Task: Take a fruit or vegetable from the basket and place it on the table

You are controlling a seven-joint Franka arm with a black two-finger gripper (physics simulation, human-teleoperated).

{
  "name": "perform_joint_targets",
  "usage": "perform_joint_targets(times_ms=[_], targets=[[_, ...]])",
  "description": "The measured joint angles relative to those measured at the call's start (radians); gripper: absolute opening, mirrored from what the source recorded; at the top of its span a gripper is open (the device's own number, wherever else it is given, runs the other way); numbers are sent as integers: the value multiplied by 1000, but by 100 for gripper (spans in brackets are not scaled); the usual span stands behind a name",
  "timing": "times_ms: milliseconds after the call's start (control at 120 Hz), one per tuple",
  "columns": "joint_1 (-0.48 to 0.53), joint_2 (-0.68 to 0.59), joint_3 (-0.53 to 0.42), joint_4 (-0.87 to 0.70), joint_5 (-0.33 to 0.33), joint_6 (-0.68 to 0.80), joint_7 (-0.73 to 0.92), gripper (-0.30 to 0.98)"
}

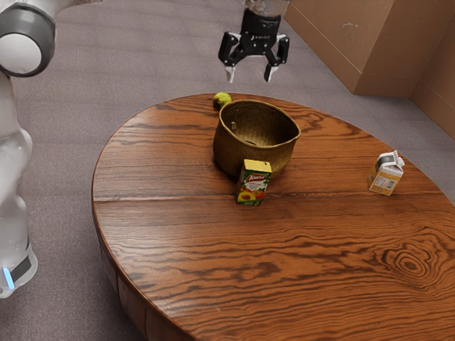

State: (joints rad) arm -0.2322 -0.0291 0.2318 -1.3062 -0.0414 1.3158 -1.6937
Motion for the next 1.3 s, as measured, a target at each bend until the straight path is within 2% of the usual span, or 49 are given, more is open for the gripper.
perform_joint_targets(times_ms=[250,325,392,483,633,733,817,917,1117,1167,1242,1300], targets=[[-86,-30,10,-1,-43,-14,-145,69],[-127,-19,58,-1,-44,-21,-160,69],[-108,-7,83,-1,-31,-25,-117,69],[-46,24,92,-1,15,-27,51,69],[46,41,97,-12,73,19,448,69],[89,32,98,-75,155,59,674,69],[127,32,100,-115,197,120,853,69],[174,37,101,-137,221,207,1054,69],[268,-11,69,-292,234,412,1371,69],[225,-80,50,-371,230,445,1434,69],[13,-163,30,-459,216,487,1519,68],[-29,-176,24,-480,206,519,1579,68]])
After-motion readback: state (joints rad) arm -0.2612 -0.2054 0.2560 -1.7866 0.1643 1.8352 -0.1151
